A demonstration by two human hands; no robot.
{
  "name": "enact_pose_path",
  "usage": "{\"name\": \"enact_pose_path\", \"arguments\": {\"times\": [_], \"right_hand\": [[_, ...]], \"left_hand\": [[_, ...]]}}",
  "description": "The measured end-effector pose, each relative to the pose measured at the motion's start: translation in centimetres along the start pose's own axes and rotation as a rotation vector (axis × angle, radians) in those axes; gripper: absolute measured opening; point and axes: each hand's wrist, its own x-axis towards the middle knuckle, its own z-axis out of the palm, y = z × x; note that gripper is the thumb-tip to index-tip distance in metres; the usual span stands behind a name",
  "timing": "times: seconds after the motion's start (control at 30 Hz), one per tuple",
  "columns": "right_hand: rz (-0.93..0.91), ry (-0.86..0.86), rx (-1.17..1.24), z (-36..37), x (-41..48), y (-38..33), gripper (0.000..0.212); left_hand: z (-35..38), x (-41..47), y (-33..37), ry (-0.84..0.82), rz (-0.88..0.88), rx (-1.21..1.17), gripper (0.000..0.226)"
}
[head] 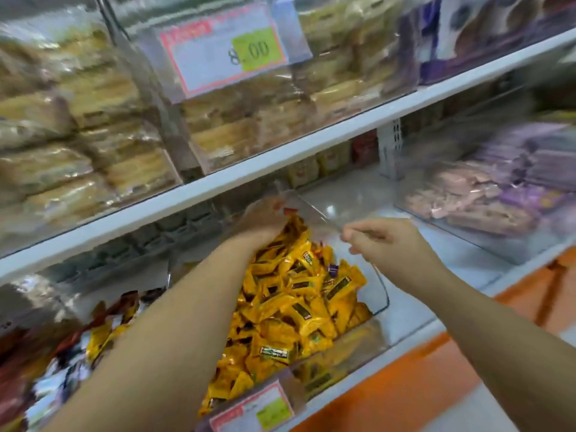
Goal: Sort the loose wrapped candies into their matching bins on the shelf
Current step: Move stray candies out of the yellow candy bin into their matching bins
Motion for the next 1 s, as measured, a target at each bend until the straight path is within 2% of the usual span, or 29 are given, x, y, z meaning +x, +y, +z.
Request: {"name": "enact_pose_path", "arguments": {"times": [0.23, 0.4, 0.6, 0.77, 0.87, 1.0], "right_hand": [[-0.014, -0.048, 0.118, -0.2, 0.1, 1.1, 0.016], [-0.032, -0.042, 0.135, -0.1, 0.1, 1.4, 0.018], [-0.02, -0.041, 0.127, -0.1, 0.0, 1.1, 0.018], [0.022, -0.021, 0.056, 0.0, -0.1, 0.4, 0.016], [0.053, 0.021, -0.007, 0.4, -0.3, 0.0, 0.013], [0.04, 0.116, -0.193, 0.8, -0.8, -0.9, 0.021]], "left_hand": [[2.6, 2.3, 0.2, -0.013, -0.044, -0.015, 0.037], [2.6, 2.3, 0.6, -0.163, 0.006, -0.006, 0.031], [1.9, 1.6, 0.0, -0.269, 0.065, 0.029, 0.017], [1.5, 0.3, -0.8, -0.228, 0.09, 0.071, 0.03], [1.2, -0.7, -0.9, -0.186, 0.109, 0.123, 0.024], [-0.3, -3.1, -0.3, -0.133, 0.109, 0.121, 0.025]]}}
